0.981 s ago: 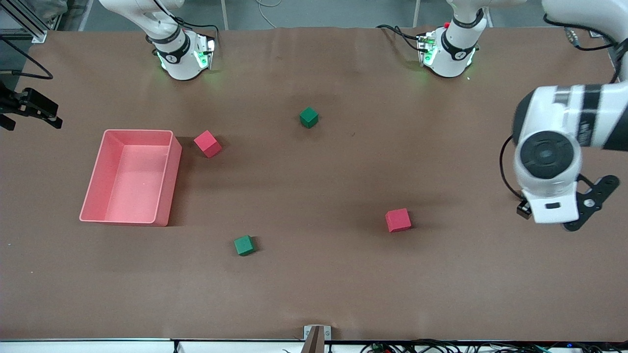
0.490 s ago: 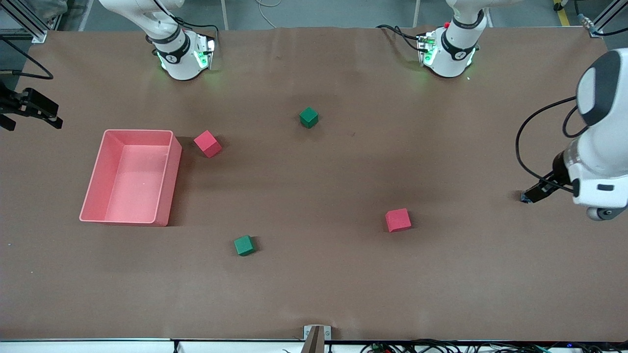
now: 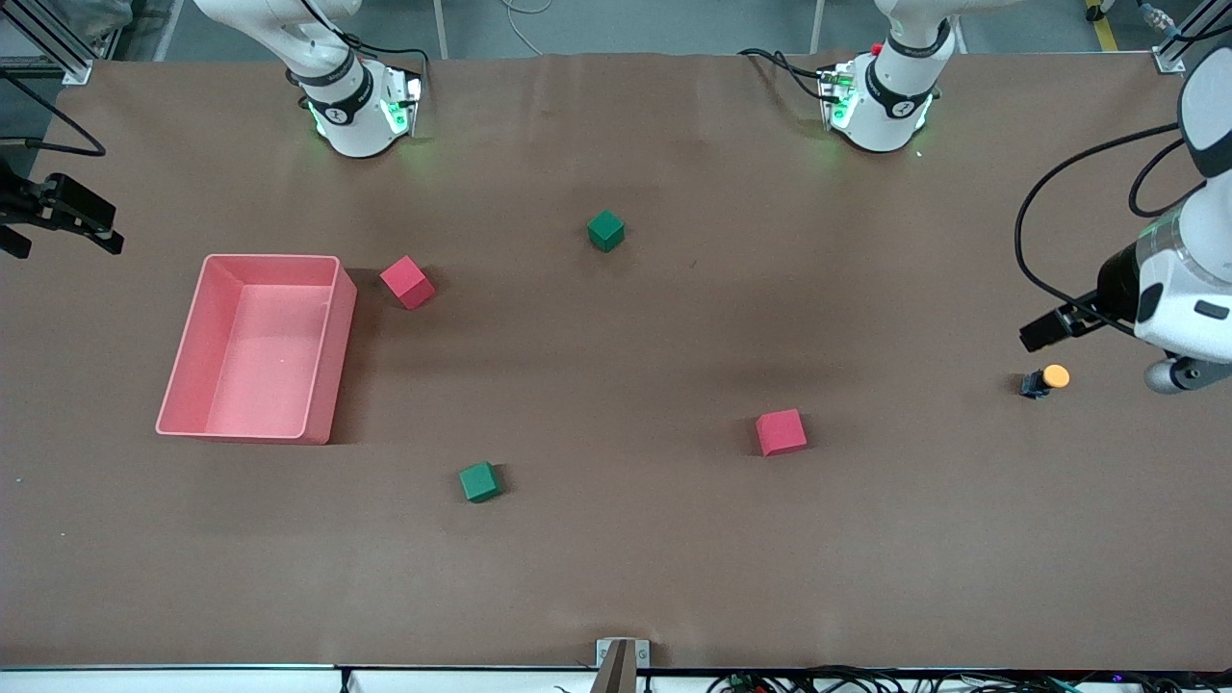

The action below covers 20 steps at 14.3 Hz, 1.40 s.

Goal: Place and upright button with both arms

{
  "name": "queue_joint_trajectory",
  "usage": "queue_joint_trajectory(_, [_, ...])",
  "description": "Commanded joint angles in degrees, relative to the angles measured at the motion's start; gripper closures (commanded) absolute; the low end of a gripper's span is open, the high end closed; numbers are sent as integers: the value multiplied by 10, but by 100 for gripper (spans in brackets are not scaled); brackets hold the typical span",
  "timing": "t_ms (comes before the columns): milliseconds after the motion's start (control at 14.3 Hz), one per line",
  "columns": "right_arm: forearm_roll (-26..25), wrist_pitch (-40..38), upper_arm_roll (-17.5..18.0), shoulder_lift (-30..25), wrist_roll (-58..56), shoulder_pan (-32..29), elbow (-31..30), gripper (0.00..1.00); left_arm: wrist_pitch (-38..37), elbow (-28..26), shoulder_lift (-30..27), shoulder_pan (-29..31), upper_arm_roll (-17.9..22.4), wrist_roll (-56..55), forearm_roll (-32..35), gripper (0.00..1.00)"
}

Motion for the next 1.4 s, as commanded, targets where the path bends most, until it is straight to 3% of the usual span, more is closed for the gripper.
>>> queue_joint_trajectory(0, [10,8,3,-4,-7,-4,-6,0,-29,-2,-33,1,1,57,-32,0])
queue_joint_trajectory(280, [10,10,3,-3,-7,0,-6,0,-47,-2,-52,-26,18,65,-34,0])
queue_joint_trajectory(561, [10,9,3,0,-7,0,-7,0,-90,-12,-88,-33,34,151,-40,0])
queue_joint_trajectory(771, [10,8,3,0,-7,0,-7,0,-90,-41,-119,-63,69,159,-41,0])
queue_joint_trajectory(1331, [10,15,3,0,-7,1,-8,0,-87,-74,-150,-65,73,161,-48,0])
